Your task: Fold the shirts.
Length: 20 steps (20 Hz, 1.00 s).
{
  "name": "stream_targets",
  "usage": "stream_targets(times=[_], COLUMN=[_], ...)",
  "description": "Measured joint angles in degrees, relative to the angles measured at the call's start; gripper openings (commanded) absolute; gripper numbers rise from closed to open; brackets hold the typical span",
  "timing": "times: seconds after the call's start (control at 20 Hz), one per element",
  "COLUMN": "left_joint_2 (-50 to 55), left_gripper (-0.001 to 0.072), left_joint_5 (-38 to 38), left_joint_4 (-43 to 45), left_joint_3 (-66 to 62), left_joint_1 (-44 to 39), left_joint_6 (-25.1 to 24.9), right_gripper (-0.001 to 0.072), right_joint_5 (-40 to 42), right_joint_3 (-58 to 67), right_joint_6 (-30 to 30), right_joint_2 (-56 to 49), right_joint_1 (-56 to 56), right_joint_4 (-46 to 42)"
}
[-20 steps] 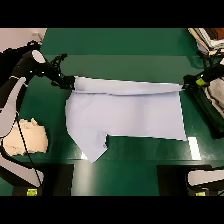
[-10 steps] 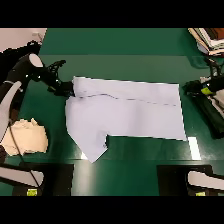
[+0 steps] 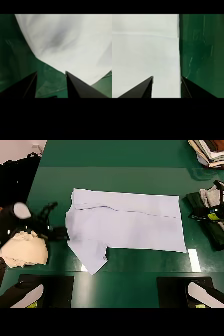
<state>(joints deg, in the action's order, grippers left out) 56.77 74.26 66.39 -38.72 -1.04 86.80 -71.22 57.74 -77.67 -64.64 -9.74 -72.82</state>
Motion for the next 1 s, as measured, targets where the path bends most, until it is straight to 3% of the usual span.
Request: stream_targets(times=[0.6, 0.65, 0.7, 1.0], left_joint_2=[-6.34, -6.34, -6.32, -6.23], left_gripper=[0.0422, 0.0275, 0.0024, 0.0024], left_joint_5=[-13.64, -14.84, -16.79, -18.03], left_joint_4=[-16.41, -17.35, -17.86, -21.70], left_joint_3=[18.84, 19.28, 19.67, 17.25], left_joint_1=[0.02, 0.00, -0.07, 0.02], left_joint_6=[-0.94, -1.03, -1.22, -5.05], right_gripper=[0.0406, 0.0406, 0.0406, 0.0406], right_joint_5=[-0.15, -0.26, -0.44, -4.85], right_joint_3=[-0.92, -0.92, -0.92, -3.96], right_joint_6=[0.70, 0.70, 0.72, 0.85], right_joint_2=[1.05, 1.05, 1.05, 2.60], right_joint_1=[0.00, 0.00, 0.00, -3.21], right_joint_4=[7.43, 8.09, 8.61, 6.99])
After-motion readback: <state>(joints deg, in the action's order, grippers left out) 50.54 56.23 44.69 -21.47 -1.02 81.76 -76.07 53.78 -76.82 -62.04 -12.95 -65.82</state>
